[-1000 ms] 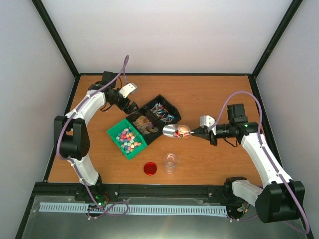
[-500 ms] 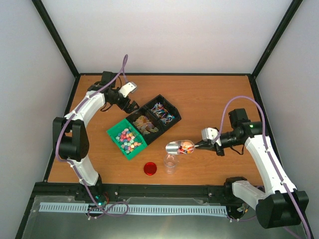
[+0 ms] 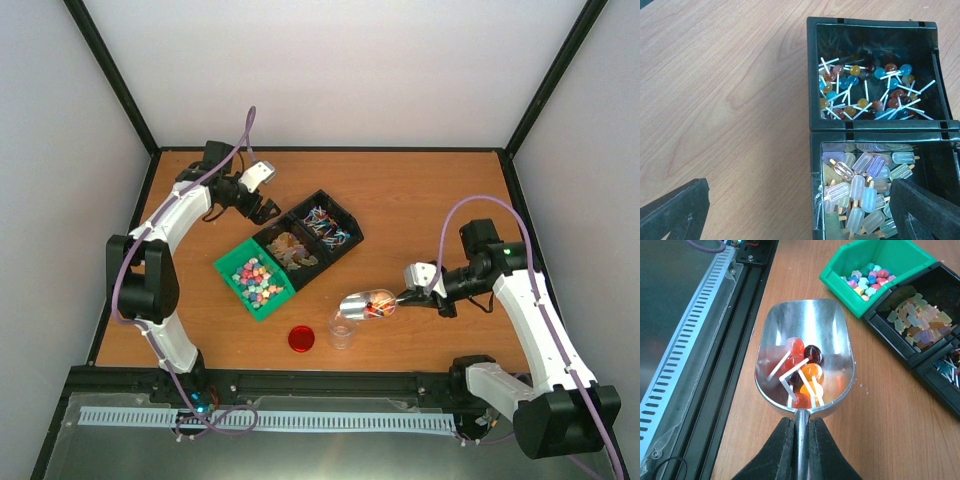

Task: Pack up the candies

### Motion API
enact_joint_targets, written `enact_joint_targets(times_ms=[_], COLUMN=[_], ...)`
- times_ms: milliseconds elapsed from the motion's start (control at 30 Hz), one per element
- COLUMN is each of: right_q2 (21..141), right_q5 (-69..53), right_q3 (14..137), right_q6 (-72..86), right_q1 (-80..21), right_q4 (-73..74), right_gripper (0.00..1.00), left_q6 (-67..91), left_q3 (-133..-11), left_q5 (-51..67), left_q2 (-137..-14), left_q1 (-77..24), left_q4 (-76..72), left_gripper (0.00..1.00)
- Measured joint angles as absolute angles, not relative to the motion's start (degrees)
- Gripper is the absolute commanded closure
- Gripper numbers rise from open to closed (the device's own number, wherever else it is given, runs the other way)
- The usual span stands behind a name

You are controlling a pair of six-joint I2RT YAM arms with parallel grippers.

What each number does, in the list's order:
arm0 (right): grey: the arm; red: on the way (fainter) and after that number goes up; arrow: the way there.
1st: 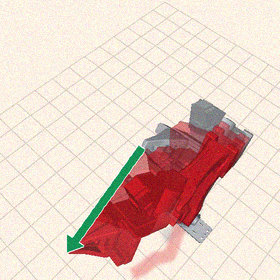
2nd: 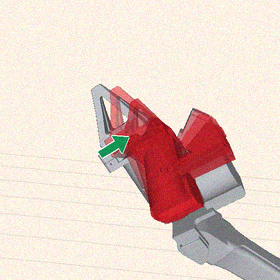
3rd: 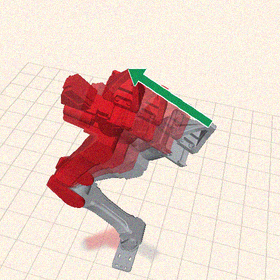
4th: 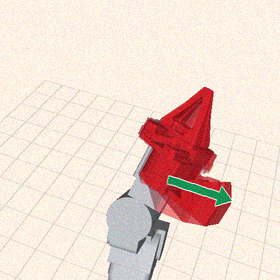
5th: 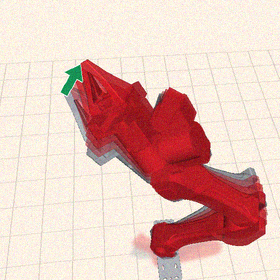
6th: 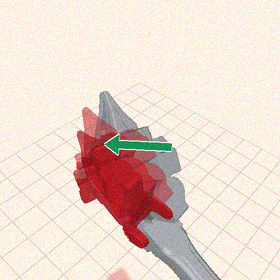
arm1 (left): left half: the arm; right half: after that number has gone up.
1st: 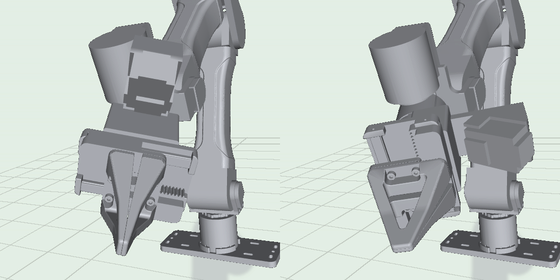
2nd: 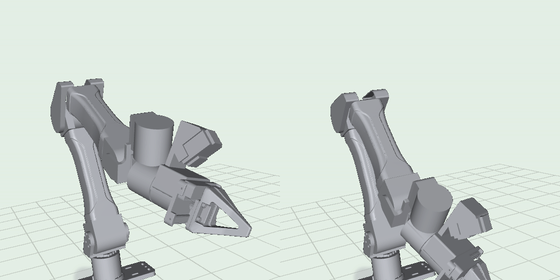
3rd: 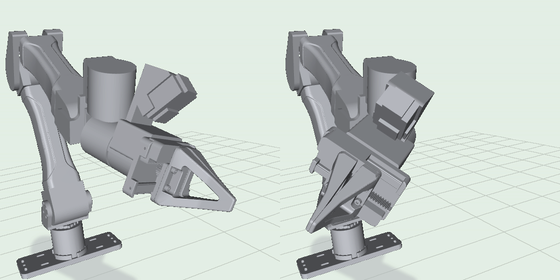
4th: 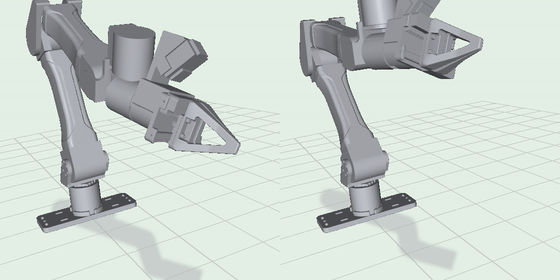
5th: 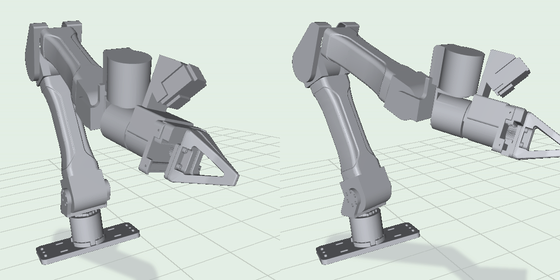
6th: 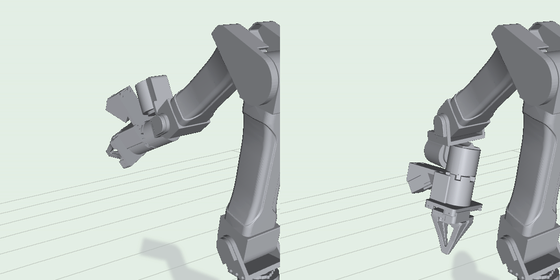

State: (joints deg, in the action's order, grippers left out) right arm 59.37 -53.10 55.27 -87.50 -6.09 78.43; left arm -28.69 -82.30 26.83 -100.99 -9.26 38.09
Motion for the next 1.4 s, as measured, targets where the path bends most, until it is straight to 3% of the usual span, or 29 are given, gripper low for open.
enact_joint_targets(times_ms=[567, 1400], right_q2=[61.52, 64.10], right_q5=[-47.62, -41.23], right_q3=[58.54, 61.69], right_q6=[-87.20, -81.97], right_q1=[-6.52, -14.72], right_q4=[80.09, 79.88], right_gripper=[0.97, 0.97], left_q6=[-28.69, -28.32], left_q3=[-82.32, -79.44], left_q5=[26.83, 26.79], left_q2=[-100.99, -100.99], left_q1=[-9.26, -9.26], left_q4=[36.64, 32.77], left_gripper=[0.00, 0.00])
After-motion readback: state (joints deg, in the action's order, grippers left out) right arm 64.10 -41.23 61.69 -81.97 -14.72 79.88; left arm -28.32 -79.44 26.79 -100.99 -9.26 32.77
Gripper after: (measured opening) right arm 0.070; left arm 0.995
